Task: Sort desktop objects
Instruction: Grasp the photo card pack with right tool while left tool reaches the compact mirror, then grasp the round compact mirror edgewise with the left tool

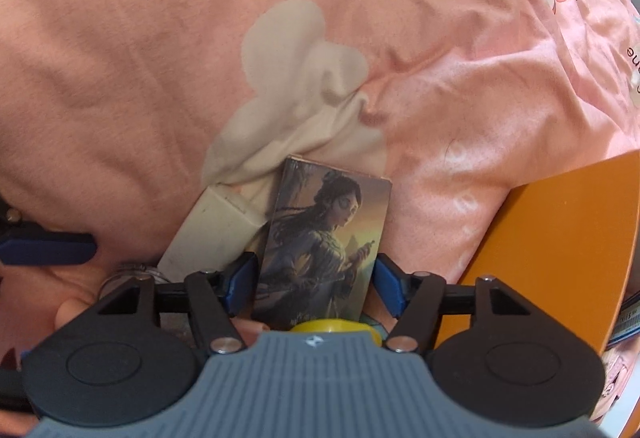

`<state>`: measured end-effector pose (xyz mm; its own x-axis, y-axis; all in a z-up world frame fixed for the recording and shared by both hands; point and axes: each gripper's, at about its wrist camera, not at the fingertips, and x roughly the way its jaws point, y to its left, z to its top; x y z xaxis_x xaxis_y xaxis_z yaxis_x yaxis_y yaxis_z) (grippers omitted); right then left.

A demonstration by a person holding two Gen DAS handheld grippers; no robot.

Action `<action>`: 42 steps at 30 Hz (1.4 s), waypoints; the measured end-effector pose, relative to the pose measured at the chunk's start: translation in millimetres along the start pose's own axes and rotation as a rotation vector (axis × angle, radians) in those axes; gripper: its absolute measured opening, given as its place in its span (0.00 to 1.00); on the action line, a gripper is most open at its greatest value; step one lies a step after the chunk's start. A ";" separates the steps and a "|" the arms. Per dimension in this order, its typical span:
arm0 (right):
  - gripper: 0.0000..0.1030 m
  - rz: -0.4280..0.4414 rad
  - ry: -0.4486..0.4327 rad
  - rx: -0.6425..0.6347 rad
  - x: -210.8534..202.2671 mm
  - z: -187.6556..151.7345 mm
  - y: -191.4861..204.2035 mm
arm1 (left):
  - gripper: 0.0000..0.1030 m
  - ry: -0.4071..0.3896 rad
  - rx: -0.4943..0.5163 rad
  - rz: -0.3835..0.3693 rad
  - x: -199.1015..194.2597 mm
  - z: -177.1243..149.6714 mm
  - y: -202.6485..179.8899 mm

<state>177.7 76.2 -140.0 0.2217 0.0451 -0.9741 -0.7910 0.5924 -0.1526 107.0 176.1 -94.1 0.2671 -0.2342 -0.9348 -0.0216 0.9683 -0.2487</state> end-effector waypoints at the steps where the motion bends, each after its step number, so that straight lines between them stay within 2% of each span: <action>1: 0.62 0.011 0.002 0.006 -1.3 -0.1 -2.6 | 0.48 -0.002 -0.001 0.001 -1.1 -0.8 0.9; 9: 0.61 0.150 -0.032 0.139 -31.1 -6.9 -48.9 | 0.48 -0.032 0.007 -0.008 -6.2 -2.4 6.7; 14: 0.59 0.162 -0.054 0.143 -44.9 -6.5 -55.4 | 0.48 -0.030 0.009 -0.011 -7.9 -4.0 10.9; 20: 0.59 0.147 -0.066 0.116 -52.7 -11.2 -53.0 | 0.48 0.047 0.010 0.027 -0.5 -8.0 9.0; 30: 0.60 0.188 -0.022 0.063 -46.6 -20.4 -48.4 | 0.49 0.084 0.011 0.069 18.2 -10.3 14.4; 35: 0.64 0.234 0.004 0.066 -44.5 -16.3 -55.7 | 0.58 0.085 -0.009 0.023 25.3 -9.4 20.1; 42: 0.66 0.288 0.042 0.101 -35.5 -6.2 -68.8 | 0.59 0.073 -0.003 -0.004 24.1 -12.7 27.2</action>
<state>220.7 28.8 -96.0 -0.0291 0.1906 -0.9812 -0.7569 0.6369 0.1461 100.6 195.7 -126.6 0.1966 -0.2439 -0.9497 -0.0238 0.9671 -0.2533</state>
